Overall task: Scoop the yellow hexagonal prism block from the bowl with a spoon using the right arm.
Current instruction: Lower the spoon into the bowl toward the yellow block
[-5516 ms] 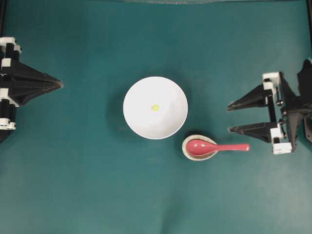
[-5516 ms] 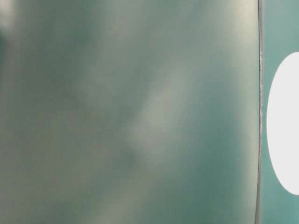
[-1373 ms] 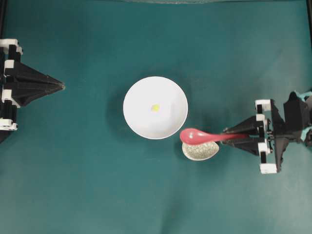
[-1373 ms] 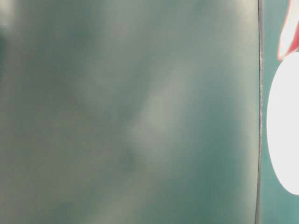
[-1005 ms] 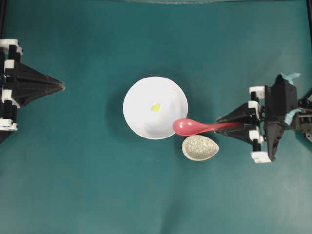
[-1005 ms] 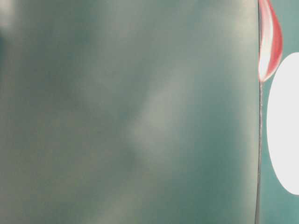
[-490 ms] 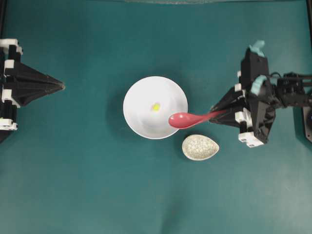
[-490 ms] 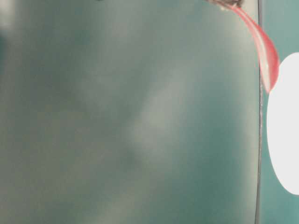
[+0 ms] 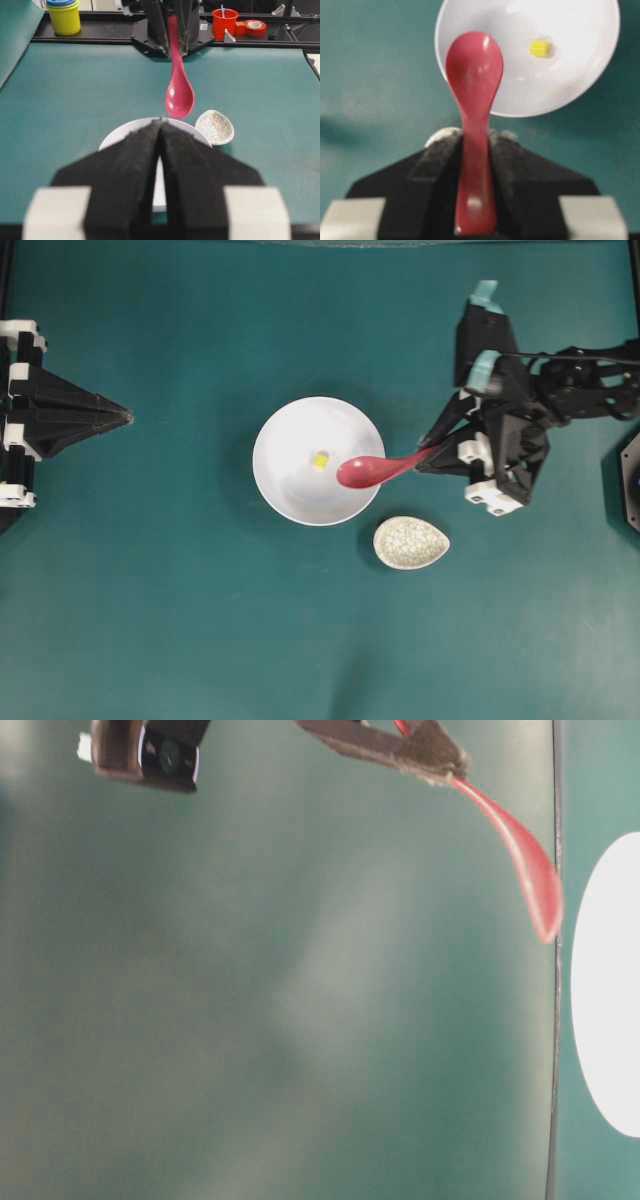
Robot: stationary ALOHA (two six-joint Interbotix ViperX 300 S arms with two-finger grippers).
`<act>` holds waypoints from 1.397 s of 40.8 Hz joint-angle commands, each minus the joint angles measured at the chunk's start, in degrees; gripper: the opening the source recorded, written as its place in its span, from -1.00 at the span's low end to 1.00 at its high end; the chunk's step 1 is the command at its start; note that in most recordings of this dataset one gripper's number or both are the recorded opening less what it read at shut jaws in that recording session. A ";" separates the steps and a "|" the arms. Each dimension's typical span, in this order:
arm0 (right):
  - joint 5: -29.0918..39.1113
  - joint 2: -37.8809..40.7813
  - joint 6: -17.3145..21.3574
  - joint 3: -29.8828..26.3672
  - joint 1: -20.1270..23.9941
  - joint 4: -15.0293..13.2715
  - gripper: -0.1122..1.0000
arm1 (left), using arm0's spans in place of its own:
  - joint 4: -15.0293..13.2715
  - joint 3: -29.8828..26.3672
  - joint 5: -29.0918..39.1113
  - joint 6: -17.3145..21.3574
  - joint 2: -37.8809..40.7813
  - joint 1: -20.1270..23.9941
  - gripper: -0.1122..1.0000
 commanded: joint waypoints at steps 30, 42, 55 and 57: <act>16.70 12.83 19.07 -15.73 -1.58 -15.56 -0.38 | 0.18 -1.41 -0.53 0.00 0.44 -0.35 -0.78; 18.19 15.29 20.04 -18.19 0.18 -18.46 -0.38 | 0.18 -1.41 -0.62 0.00 0.53 -1.05 -0.78; 17.75 17.49 19.78 -18.28 0.53 -18.54 -0.38 | 0.18 -1.41 -0.62 0.00 0.44 -0.97 -0.78; 17.67 17.84 19.69 -18.28 0.62 -18.54 -0.38 | 0.18 -1.41 -0.62 0.00 0.44 -0.97 -0.78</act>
